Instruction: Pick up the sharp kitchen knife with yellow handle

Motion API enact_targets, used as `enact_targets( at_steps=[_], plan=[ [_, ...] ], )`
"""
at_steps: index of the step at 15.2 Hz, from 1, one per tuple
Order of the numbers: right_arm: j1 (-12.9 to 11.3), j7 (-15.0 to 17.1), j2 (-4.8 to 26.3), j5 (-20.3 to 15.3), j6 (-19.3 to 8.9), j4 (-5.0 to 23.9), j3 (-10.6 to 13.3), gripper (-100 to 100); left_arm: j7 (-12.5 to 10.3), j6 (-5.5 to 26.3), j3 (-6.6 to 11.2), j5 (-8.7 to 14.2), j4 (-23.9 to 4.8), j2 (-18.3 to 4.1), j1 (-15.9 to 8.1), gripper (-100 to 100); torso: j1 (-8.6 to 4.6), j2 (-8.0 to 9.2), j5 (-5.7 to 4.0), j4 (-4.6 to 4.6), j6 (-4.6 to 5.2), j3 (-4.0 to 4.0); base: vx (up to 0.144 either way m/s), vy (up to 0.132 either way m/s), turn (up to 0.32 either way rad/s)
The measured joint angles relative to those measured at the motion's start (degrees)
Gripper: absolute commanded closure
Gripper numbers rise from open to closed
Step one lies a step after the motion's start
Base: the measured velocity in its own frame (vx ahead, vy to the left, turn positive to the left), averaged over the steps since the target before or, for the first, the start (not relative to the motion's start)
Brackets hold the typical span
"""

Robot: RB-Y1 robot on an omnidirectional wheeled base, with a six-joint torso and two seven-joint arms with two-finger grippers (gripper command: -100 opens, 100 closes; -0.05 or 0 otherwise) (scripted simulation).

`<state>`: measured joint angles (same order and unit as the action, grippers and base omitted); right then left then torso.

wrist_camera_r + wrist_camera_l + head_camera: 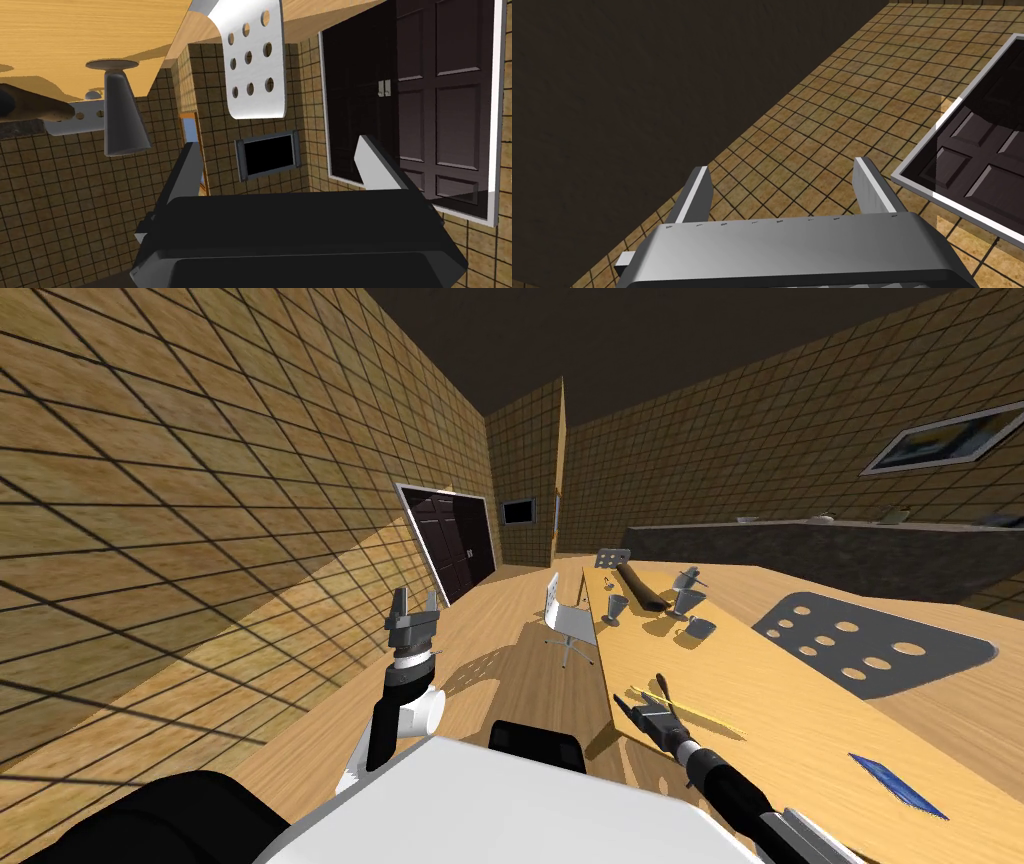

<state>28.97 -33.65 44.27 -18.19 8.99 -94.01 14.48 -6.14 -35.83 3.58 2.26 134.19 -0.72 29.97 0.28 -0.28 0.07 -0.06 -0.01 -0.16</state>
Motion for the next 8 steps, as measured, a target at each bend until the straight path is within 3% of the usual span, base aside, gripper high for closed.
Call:
enact_targets(
  at_steps=[8],
  plan=[
    [-0.15,-8.12,6.28,-4.80,-6.61,6.35,4.49,-100,0.00,0.00,0.00,0.00,0.00,0.00,0.00,0,-0.19,0.05,-0.04,0.01,0.01,0.02,0.101,0.020,0.100]
  ],
)
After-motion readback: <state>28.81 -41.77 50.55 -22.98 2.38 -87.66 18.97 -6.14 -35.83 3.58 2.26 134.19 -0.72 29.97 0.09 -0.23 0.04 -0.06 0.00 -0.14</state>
